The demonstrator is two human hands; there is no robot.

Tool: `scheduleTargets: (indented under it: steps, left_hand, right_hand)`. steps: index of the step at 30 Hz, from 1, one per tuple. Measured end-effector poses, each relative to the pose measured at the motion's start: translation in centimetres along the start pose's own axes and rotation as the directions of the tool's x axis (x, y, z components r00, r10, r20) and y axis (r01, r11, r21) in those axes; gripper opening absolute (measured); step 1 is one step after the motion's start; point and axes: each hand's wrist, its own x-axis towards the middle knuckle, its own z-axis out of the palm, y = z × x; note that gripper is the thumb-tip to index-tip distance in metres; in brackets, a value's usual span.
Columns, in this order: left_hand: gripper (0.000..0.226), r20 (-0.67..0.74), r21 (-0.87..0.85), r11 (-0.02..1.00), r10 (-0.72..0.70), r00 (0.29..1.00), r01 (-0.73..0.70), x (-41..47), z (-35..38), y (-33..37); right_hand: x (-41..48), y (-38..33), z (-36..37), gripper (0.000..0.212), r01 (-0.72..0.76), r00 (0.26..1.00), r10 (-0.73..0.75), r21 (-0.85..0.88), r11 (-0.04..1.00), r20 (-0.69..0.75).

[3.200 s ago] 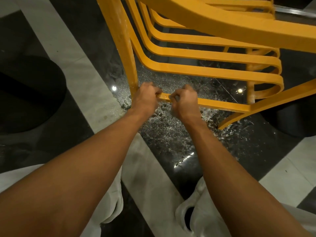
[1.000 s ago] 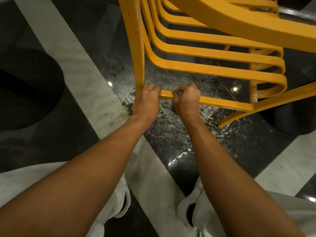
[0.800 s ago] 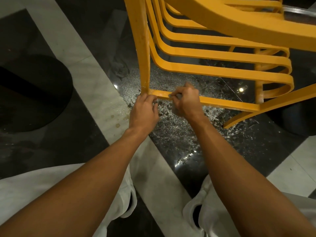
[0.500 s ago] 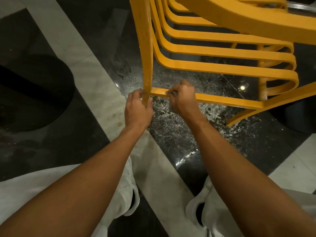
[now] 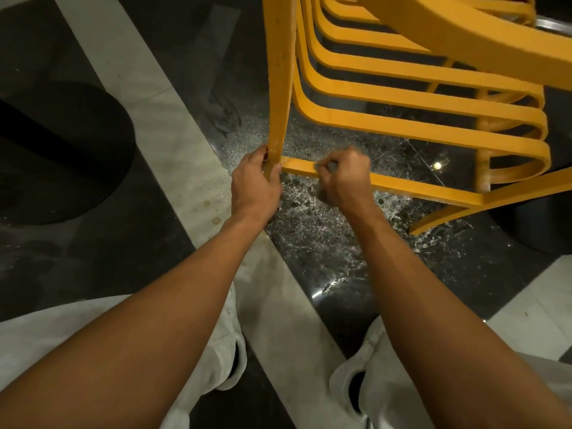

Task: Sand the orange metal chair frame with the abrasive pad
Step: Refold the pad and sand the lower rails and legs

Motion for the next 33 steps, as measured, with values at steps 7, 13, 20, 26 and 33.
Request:
scheduleTargets:
  steps: [7, 13, 20, 26, 33]
  left_hand:
    - [0.037, 0.006, 0.009, 1.000, -0.003, 1.000, 0.003, 0.1, -0.1, 0.0]
    - [0.036, 0.003, 0.012, 1.000, 0.007, 1.000, -0.007, 0.1, -0.1, 0.0]
    - [0.032, 0.016, 0.022, 1.000, -0.009, 1.000, 0.008, 0.2, -0.4, 0.2]
    - [0.040, -0.004, 0.005, 1.000, -0.023, 1.000, 0.023, 0.0, -0.2, 0.2]
    - [0.036, 0.004, -0.002, 1.000, -0.022, 1.000, 0.022, 0.3, -0.2, -0.1]
  right_hand:
    - [-0.4, -1.7, 1.9, 0.014, 0.052, 0.999, -0.052, 0.009, 0.999, 0.009]
    - [-0.5, 0.7, 1.0, 0.016, -0.111, 0.991, 0.112, 0.014, 0.994, -0.074]
    - [-0.1, -3.3, 3.3, 0.017, 0.010, 1.000, -0.009, 0.025, 1.000, -0.014]
    - [-1.1, -0.7, 1.5, 0.015, -0.137, 0.979, 0.146, 0.072, 0.988, -0.141]
    - [0.2, -3.7, 3.1, 0.017, 0.036, 0.999, -0.037, 0.022, 0.999, 0.026]
